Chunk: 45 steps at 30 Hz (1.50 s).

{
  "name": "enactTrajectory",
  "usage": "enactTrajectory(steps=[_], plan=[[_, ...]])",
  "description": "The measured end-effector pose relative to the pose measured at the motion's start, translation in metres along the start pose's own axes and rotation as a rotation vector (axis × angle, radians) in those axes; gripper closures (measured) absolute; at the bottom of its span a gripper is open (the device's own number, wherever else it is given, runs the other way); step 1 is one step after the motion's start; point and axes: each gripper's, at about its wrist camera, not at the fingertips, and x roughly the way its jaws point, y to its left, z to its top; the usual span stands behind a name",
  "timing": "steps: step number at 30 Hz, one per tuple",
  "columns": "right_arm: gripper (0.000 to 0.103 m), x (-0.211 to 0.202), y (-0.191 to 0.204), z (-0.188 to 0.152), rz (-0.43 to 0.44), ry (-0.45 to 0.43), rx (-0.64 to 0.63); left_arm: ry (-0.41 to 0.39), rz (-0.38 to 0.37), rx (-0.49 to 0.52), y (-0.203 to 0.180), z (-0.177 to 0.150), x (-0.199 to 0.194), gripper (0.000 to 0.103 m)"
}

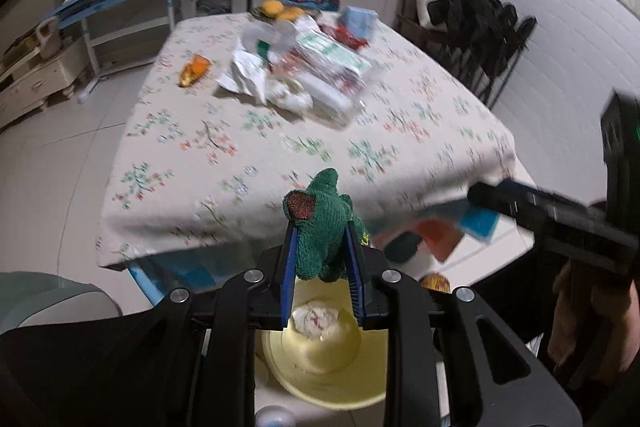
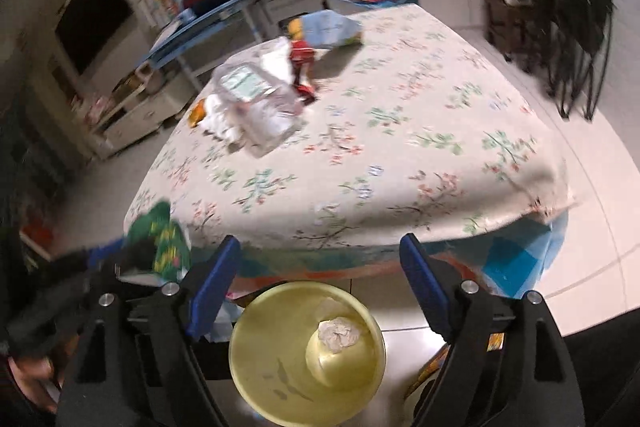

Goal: Collect trash
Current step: 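Drop the tissue into the yellow bucket with the right tool while the left tool drops the green cloth there, then reach to the table and grasp the clear plastic bottle with the right tool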

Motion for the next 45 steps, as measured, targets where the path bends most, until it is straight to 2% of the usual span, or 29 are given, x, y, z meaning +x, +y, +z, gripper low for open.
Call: enactTrajectory(steps=[7,9,10,11,13,17,21,27,31,34,39,42,45], plan=[[0.023,-0.009,-0.004,0.001,-0.003,-0.023,0.021,0.152,-0.035,0.12,-0.025,-0.02,0.022,0.078],[0.022,-0.01,-0.006,0.001,-0.003,-0.026,0.021,0.184,-0.04,0.15,-0.031,-0.025,0.027,0.075],[0.021,-0.01,-0.006,0.0,-0.004,-0.027,0.021,0.183,-0.038,0.158,-0.034,-0.026,0.027,0.069],[0.021,-0.01,-0.006,0.0,-0.004,-0.028,0.022,0.176,-0.032,0.167,-0.035,-0.026,0.026,0.058],[0.02,-0.01,-0.007,-0.001,-0.004,-0.029,0.027,0.157,-0.025,0.162,-0.036,-0.025,0.023,0.045],[0.02,-0.011,-0.01,0.0,-0.004,-0.031,0.038,0.119,-0.033,0.1,-0.027,-0.02,0.019,0.031],[0.02,-0.012,-0.009,0.0,-0.002,-0.036,0.035,0.062,-0.048,0.01,-0.013,-0.011,0.012,0.03],[0.02,-0.012,-0.006,-0.001,-0.003,-0.034,0.02,-0.068,0.042,-0.122,0.016,0.0,-0.006,0.025],[0.019,-0.011,-0.003,-0.002,-0.006,-0.031,0.007,-0.084,0.128,-0.195,0.034,0.006,-0.005,0.022],[0.019,-0.011,0.002,-0.002,-0.01,-0.031,-0.014,-0.072,0.156,-0.248,0.046,0.009,0.0,0.021],[0.018,-0.009,0.017,0.008,-0.002,-0.045,-0.082,-0.085,0.185,-0.24,0.055,0.027,0.005,0.021],[0.018,-0.007,0.026,0.021,0.0,-0.059,-0.139,-0.093,0.225,-0.169,0.056,0.048,0.008,0.017],[0.017,0.0,0.034,0.036,-0.002,-0.06,-0.193,-0.096,0.242,-0.146,0.061,0.062,0.01,0.016]])
